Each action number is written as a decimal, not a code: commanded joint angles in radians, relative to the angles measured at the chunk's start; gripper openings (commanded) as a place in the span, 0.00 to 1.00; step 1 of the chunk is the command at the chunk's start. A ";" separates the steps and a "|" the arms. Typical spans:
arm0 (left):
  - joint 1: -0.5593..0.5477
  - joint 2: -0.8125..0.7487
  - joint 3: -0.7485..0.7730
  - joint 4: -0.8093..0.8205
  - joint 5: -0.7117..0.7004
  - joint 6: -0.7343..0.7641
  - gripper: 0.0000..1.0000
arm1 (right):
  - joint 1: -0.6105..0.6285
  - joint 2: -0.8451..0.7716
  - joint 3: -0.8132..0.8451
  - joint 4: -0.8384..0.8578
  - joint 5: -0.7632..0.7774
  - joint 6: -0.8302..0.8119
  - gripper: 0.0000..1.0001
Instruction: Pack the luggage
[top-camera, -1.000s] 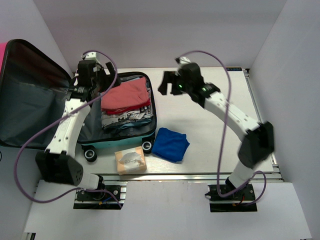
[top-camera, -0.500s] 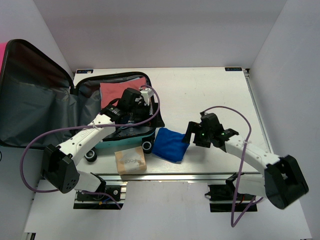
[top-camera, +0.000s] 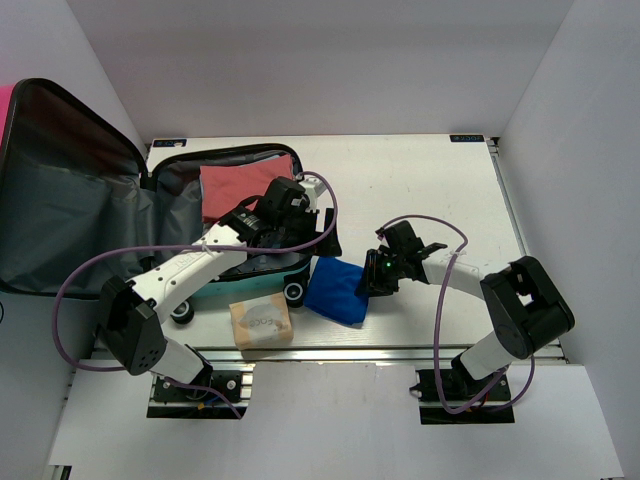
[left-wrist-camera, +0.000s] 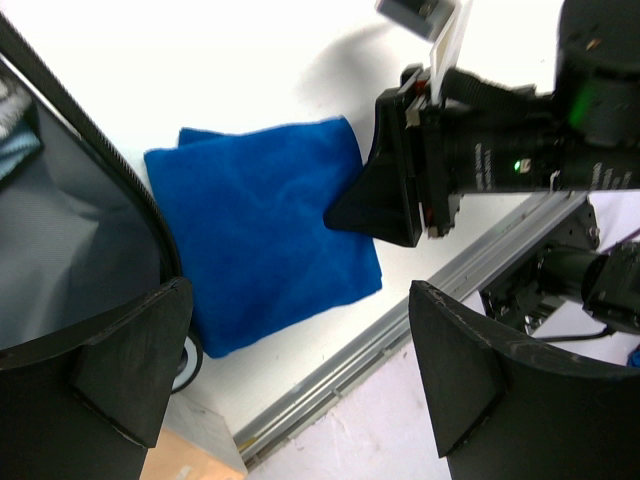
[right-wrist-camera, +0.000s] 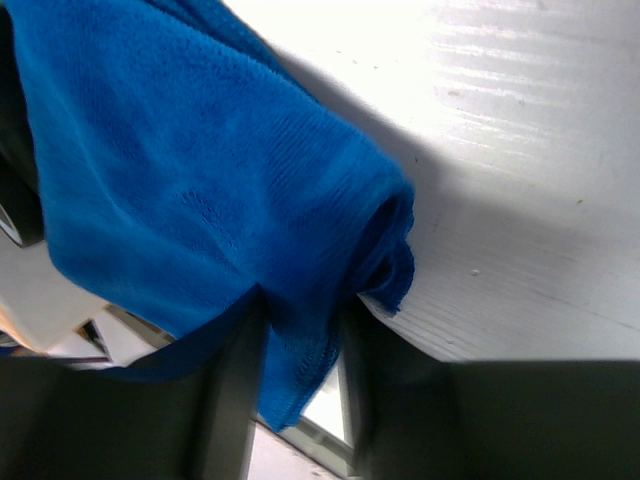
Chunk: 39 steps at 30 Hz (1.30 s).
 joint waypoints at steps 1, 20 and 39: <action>-0.014 0.021 0.069 -0.020 -0.045 0.009 0.98 | -0.002 0.016 0.017 0.020 -0.053 -0.003 0.35; -0.082 0.352 0.323 -0.003 0.027 0.087 0.98 | -0.243 -0.141 0.009 -0.198 0.361 -0.137 0.00; -0.094 0.728 0.549 -0.034 0.112 0.171 0.91 | -0.316 -0.115 0.029 -0.121 0.197 -0.207 0.10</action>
